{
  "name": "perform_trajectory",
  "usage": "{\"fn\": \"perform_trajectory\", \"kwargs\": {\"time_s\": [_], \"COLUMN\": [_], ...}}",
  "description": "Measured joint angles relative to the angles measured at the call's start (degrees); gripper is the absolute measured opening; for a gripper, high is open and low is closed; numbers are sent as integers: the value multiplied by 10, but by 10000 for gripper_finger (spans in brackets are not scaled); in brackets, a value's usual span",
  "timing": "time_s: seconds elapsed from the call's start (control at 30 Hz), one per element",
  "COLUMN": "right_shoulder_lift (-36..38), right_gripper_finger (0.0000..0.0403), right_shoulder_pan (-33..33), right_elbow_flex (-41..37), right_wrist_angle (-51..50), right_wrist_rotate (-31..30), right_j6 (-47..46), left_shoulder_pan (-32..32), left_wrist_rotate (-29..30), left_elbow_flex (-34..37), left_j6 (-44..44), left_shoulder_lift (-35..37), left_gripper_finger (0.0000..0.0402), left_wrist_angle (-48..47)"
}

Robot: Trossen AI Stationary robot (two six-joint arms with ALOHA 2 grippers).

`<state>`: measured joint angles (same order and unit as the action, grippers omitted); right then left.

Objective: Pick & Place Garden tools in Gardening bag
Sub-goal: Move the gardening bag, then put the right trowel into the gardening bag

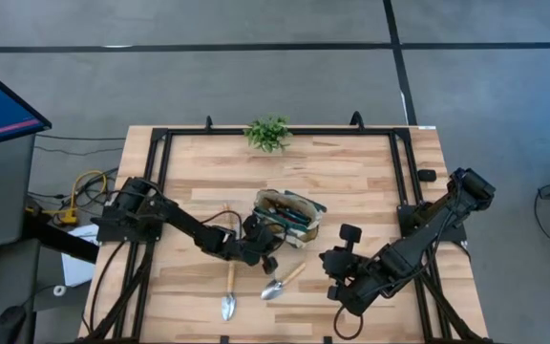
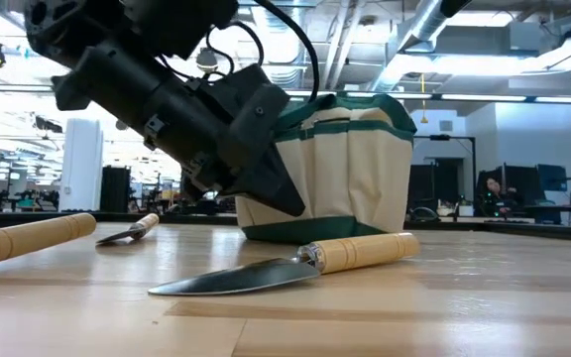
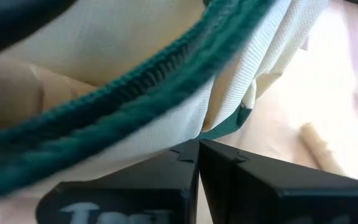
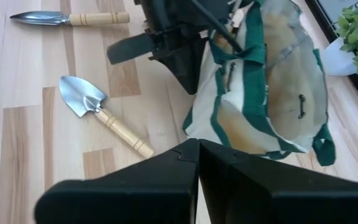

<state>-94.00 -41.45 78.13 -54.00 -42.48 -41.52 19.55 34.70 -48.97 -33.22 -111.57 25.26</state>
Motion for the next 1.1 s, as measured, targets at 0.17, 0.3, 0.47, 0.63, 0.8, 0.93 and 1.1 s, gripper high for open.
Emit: {"fn": "perform_trajectory", "kwargs": {"time_s": [0.17,0.3,0.47,0.63,0.8,0.93,1.1], "right_shoulder_lift": [0,0,0,0,0,0,0], "right_gripper_finger": [0,0,0,0,0,0,0], "right_shoulder_pan": [0,1,6,8,8,6,7], "right_elbow_flex": [0,0,0,0,0,0,0], "right_wrist_angle": [0,0,0,0,0,0,0], "right_wrist_rotate": [-3,-3,-4,-4,4,19,23], "right_j6": [-1,-1,-1,0,-1,-1,-1], "left_shoulder_pan": [-18,-35,-52,-61,-38,-2,42], "left_wrist_rotate": [0,-3,-5,-46,-113,-187,-283], "left_elbow_flex": [0,0,0,0,0,0,0], "left_j6": [16,19,40,43,23,-8,-42], "left_shoulder_lift": [0,0,0,1,1,1,7], "left_gripper_finger": [1,1,1,1,1,1,1], "left_wrist_angle": [0,0,0,0,1,0,-2]}}
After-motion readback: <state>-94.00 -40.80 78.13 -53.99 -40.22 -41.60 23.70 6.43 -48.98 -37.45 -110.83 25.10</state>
